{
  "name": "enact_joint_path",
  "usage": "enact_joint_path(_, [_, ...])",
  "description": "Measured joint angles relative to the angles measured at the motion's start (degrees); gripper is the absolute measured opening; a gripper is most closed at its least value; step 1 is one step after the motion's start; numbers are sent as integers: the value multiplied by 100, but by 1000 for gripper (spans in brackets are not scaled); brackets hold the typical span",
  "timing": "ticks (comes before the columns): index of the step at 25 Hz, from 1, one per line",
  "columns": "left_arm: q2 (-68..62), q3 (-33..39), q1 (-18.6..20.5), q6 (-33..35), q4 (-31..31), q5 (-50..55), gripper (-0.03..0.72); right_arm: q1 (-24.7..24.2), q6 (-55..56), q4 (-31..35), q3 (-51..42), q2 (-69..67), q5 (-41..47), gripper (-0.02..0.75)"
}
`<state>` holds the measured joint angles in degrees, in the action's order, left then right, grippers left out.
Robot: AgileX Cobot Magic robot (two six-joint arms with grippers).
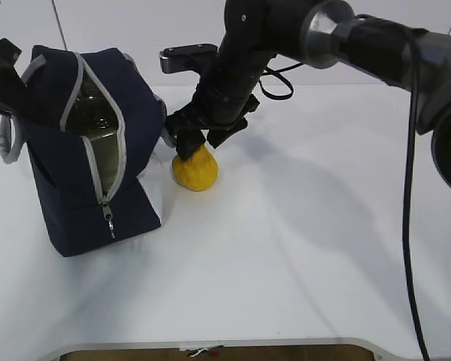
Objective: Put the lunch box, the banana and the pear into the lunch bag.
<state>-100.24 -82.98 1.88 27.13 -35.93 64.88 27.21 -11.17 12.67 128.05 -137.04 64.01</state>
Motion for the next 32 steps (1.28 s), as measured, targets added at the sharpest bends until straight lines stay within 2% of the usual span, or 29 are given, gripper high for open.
enact_joint_path(11, [0,0,0,0,0,0,9,0,-71,13,0,-49,-158,511])
enact_joint_path(14, [0,0,0,0,0,0,9,0,-71,13,0,-57,-158,470])
enact_joint_path(20, [0,0,0,0,0,0,9,0,-84,13,11,-57,-147,288])
enact_joint_path(26, [0,0,0,0,0,9,9,0,-84,-77,376,-77,585,258])
enact_joint_path(32, [0,0,0,0,0,62,9,0,-84,-500,677,66,703,258])
